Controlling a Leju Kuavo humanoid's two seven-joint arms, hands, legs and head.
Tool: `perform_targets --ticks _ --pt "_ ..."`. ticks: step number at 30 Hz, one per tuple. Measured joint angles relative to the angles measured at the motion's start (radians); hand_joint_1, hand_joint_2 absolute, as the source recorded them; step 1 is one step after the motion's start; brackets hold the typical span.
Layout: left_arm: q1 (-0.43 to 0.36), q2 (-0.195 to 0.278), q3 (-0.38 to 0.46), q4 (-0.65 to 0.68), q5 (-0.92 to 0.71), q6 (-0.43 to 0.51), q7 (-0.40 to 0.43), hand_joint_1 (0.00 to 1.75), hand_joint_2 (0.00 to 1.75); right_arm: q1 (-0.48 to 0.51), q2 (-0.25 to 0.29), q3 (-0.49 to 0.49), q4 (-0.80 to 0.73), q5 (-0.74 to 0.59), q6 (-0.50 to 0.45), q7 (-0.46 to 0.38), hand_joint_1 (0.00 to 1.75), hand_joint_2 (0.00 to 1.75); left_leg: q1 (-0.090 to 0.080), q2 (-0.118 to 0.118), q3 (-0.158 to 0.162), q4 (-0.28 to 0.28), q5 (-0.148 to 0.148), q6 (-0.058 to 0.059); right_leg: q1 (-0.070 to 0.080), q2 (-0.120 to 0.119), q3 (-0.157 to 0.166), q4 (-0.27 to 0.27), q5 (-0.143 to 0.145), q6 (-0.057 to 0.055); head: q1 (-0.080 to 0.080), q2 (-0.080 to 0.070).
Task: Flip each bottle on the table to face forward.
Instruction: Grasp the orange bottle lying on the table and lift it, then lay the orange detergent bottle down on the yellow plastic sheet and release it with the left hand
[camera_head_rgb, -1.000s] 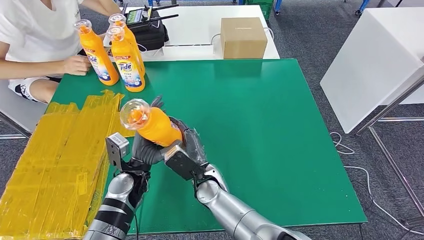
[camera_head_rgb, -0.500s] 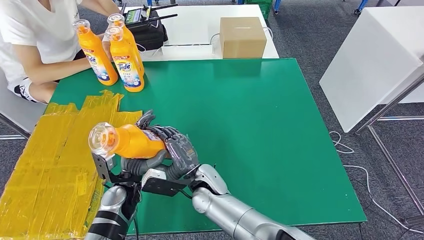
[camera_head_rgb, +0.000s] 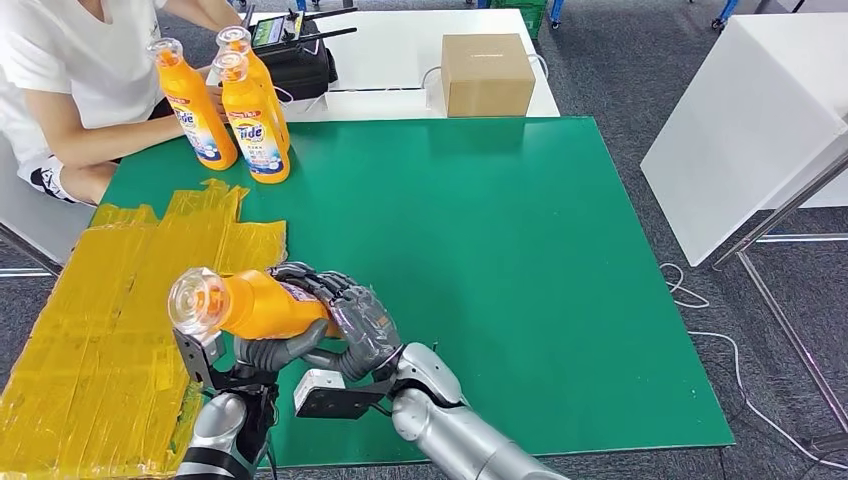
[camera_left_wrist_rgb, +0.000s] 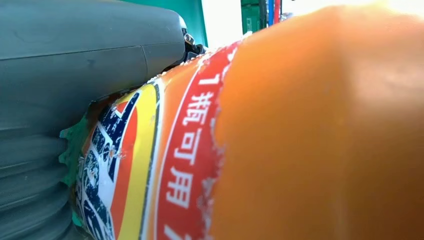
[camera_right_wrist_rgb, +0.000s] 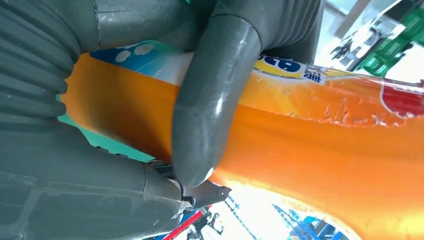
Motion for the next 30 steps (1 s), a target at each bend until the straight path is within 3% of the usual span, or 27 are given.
perform_targets --ticks 3,7,29,30 --pt "-0.004 -0.005 0.009 -0.012 -0.026 0.032 0.003 1.75 1.75 0.055 -0.002 -0.078 -0.077 0.048 0.033 -0.008 0.00 1.75 0.000 0.000 0.000 0.000 0.000 0.000 0.000 0.000 0.000 0.000 0.000 0.000 0.000 0.000" --pt "-0.042 -0.011 0.094 -0.035 -0.153 0.219 0.011 1.75 1.75 0.229 -0.017 -0.282 -0.352 0.089 0.076 -0.034 0.00 1.75 0.000 -0.001 0.000 0.000 0.000 0.000 0.000 -0.001 0.000 0.000 0.000 0.000 0.000 0.000" --pt "-0.049 -0.012 0.123 -0.035 -0.186 0.254 0.010 1.75 1.75 0.274 -0.021 -0.326 -0.450 0.088 0.075 -0.036 0.00 1.75 0.000 0.000 0.000 0.000 0.000 0.000 0.000 -0.001 0.000 0.000 0.000 0.000 0.000 0.000" --pt "-0.050 -0.012 0.124 -0.035 -0.220 0.292 0.010 1.75 1.75 0.277 -0.022 -0.330 -0.456 0.085 0.072 -0.037 0.00 1.31 0.000 0.000 0.000 0.000 0.000 0.000 0.000 -0.001 0.000 0.000 0.000 0.000 0.000 0.000"
